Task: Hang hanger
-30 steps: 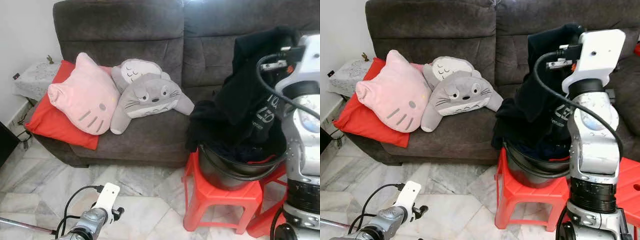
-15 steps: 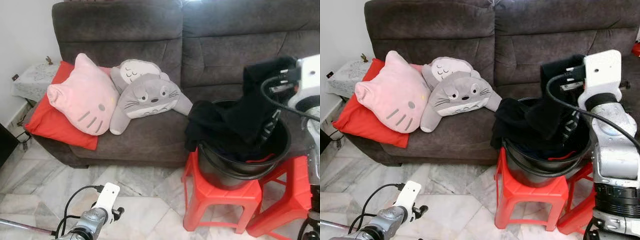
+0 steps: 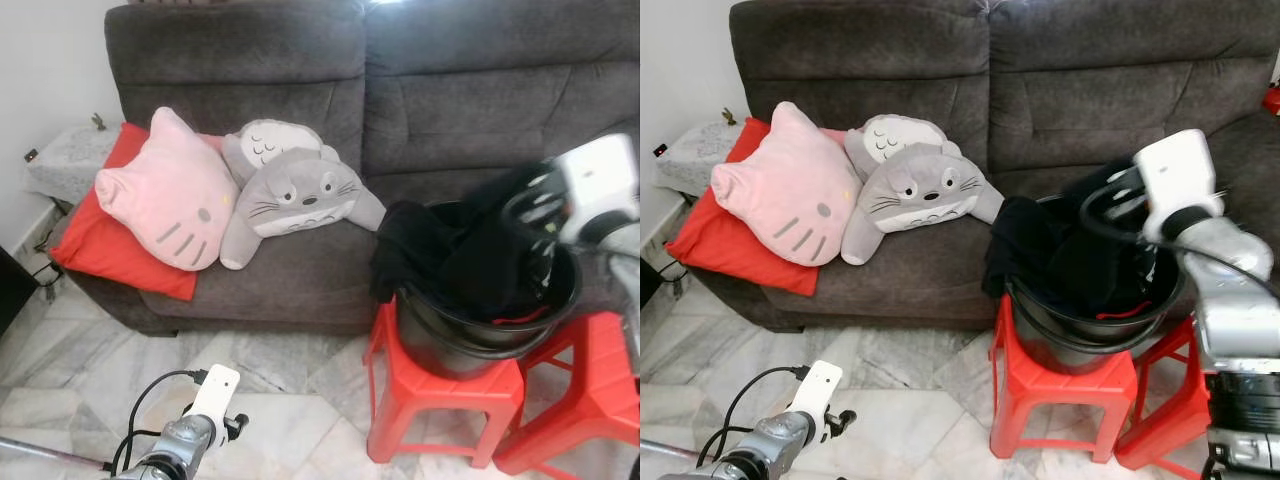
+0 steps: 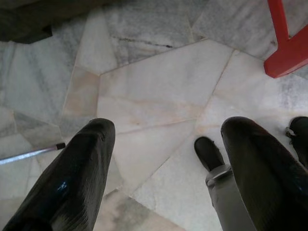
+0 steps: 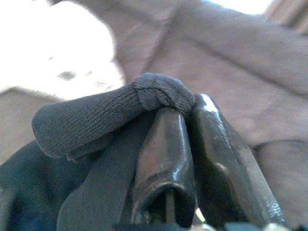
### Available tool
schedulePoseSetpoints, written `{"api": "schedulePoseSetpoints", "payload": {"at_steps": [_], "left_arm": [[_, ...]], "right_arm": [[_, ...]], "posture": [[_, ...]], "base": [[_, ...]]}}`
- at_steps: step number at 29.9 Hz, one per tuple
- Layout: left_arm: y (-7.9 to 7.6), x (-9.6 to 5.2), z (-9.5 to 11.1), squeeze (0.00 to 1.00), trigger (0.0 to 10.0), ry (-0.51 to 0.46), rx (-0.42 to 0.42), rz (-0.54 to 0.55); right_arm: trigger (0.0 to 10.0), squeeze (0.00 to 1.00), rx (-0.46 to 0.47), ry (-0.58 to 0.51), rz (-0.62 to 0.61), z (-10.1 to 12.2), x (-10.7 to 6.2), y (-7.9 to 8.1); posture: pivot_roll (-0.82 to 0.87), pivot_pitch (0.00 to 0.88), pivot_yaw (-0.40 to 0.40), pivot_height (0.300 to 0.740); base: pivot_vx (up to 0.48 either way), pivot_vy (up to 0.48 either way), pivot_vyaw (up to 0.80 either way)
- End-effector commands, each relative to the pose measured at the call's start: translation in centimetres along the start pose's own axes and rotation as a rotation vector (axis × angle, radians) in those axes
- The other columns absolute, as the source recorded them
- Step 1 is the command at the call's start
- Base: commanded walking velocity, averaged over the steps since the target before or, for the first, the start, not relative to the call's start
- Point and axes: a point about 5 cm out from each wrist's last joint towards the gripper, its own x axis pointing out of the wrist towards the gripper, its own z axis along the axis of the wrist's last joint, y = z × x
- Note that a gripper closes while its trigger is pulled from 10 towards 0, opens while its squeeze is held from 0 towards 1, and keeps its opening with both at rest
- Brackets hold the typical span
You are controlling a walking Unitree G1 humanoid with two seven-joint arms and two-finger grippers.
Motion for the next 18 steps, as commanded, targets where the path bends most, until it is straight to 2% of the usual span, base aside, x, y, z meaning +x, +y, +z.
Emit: {"api": "schedulePoseSetpoints", "payload": {"at_steps": [1, 7, 10, 14, 16, 18], "left_arm": [[0.5, -0.1, -0.4, 0.00, 10.0, 0.019, 0.009, 0.011], [0.4, -0.1, -0.5, 0.00, 10.0, 0.021, 0.010, 0.008], [0.5, -0.1, -0.5, 0.00, 10.0, 0.021, 0.010, 0.008], [0.5, -0.1, -0.5, 0.00, 10.0, 0.022, 0.009, 0.009], [0.5, -0.1, -0.5, 0.00, 10.0, 0.023, 0.012, 0.007], [0.5, -0.1, -0.5, 0.00, 10.0, 0.024, 0.013, 0.006]], "right_arm": [[0.0, 0.00, -0.051, -0.021, 0.095, 0.5, -0.4, 0.6], [0.0, 0.00, -0.216, -0.009, 0.314, 0.1, -2.5, 1.5], [0.0, 0.00, -0.239, -0.008, 0.335, 0.2, -3.0, 1.3], [0.0, 0.00, -0.281, 0.024, 0.310, 0.7, -4.9, -0.1], [0.0, 0.00, -0.331, 0.085, 0.363, 0.1, -6.3, 0.3], [0.0, 0.00, -0.380, 0.157, 0.367, -0.7, -7.3, 0.4]], "posture": [[-0.24, 0.000, 0.092, 0.740], [-0.23, 0.000, 0.092, 0.740], [-0.24, 0.000, 0.094, 0.740], [-0.25, 0.000, 0.096, 0.740], [-0.26, 0.000, 0.101, 0.740], [-0.26, 0.000, 0.102, 0.740]], "base": [[0.000, 0.000, 0.00], [0.000, 0.000, 0.00], [0.000, 0.000, 0.00], [0.000, 0.000, 0.00], [0.000, 0.000, 0.00], [0.000, 0.000, 0.00]]}}
